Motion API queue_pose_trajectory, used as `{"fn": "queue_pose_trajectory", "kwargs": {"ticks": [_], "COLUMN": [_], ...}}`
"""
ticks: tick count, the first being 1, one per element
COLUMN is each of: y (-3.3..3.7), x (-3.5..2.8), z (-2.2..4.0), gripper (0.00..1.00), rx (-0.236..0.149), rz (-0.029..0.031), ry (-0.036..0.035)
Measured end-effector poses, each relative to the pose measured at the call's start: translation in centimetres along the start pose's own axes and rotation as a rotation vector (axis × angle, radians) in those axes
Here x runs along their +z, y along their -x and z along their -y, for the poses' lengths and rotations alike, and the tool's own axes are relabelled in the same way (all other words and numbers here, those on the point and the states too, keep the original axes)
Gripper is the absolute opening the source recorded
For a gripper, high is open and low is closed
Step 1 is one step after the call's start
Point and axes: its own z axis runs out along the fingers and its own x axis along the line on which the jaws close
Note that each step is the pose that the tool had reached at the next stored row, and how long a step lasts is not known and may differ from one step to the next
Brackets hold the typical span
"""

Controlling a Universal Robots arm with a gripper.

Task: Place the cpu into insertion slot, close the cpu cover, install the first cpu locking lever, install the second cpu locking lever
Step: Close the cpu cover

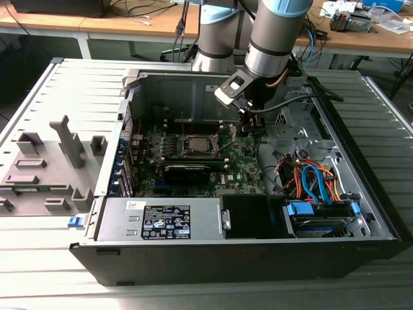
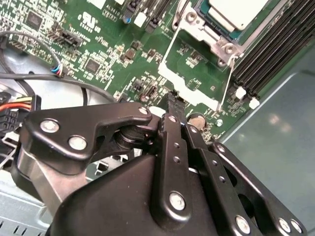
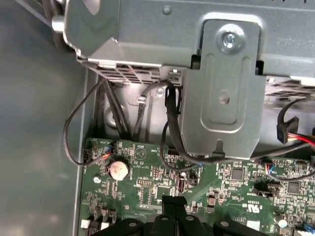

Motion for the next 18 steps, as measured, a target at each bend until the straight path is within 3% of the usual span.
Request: {"fn": "queue_pose_trajectory", "kwargs": {"ticks": [18], "y": [-0.28], "x": [0.18], "z": [2.89], "gripper": [0.11], "rx": [0.0], "rz": [-0.0001], "ry": [0.001]}}
